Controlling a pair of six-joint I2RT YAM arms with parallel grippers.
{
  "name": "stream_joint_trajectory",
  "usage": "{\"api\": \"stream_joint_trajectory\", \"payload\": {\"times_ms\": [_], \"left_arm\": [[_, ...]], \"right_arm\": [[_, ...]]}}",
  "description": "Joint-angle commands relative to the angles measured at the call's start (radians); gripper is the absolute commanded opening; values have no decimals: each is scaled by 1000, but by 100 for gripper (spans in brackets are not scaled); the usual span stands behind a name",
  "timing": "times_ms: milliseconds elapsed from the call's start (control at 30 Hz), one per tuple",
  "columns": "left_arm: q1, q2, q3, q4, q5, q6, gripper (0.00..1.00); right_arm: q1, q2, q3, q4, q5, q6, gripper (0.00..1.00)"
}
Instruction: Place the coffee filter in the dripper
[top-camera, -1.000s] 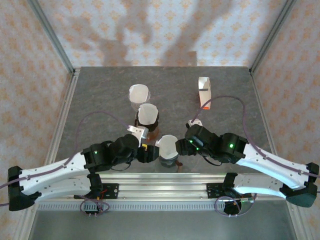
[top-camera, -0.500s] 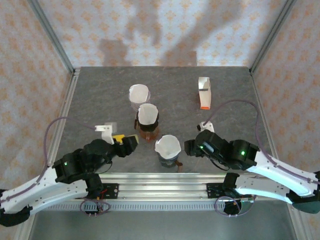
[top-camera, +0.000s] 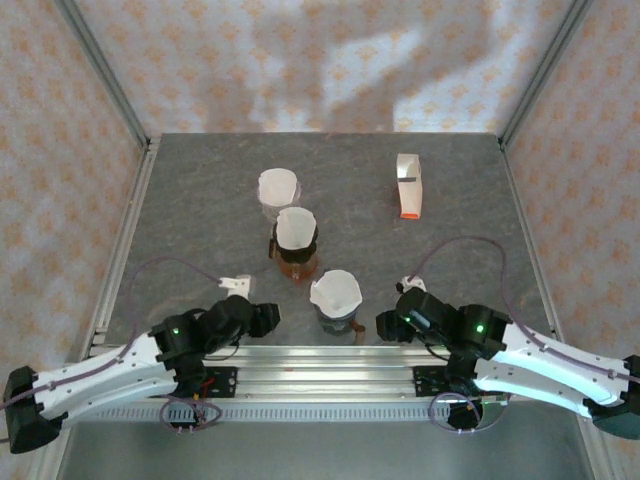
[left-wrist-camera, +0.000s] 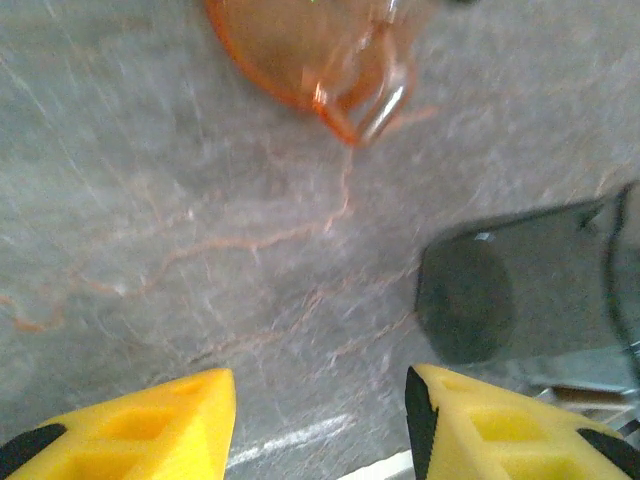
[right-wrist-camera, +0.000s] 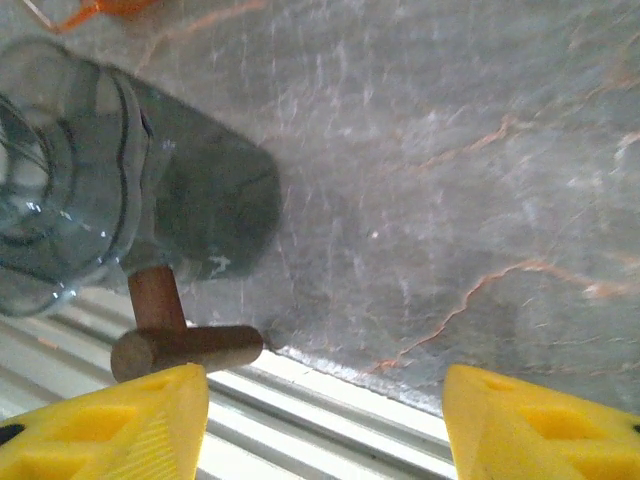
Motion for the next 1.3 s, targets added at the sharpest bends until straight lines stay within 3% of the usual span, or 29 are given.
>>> {"api": "stream_joint_trajectory", "payload": {"times_ms": [0,133,300,600,900,1267], "left_arm": [[-79,60,-40,163,29,-61,49],[-136,157,-109,359,39,-99,47],[-145,271,-116,495,50,-104,40],[-145,312,-90,496,29,-110,38],[-136,359,-75,518,30,-115,35],[-108,367,-97,546,48,-139,32]], "right_arm": [[26,-19,-57,92,-98,30,58],[84,-36,-115,166,-117,45,56],[121,-28,-169,259,-129,77,49],[128,7,-224,382,-142,96,39],[128,52,-250,477,-60,122,30],[125,146,-249,600,13,127,28]]}}
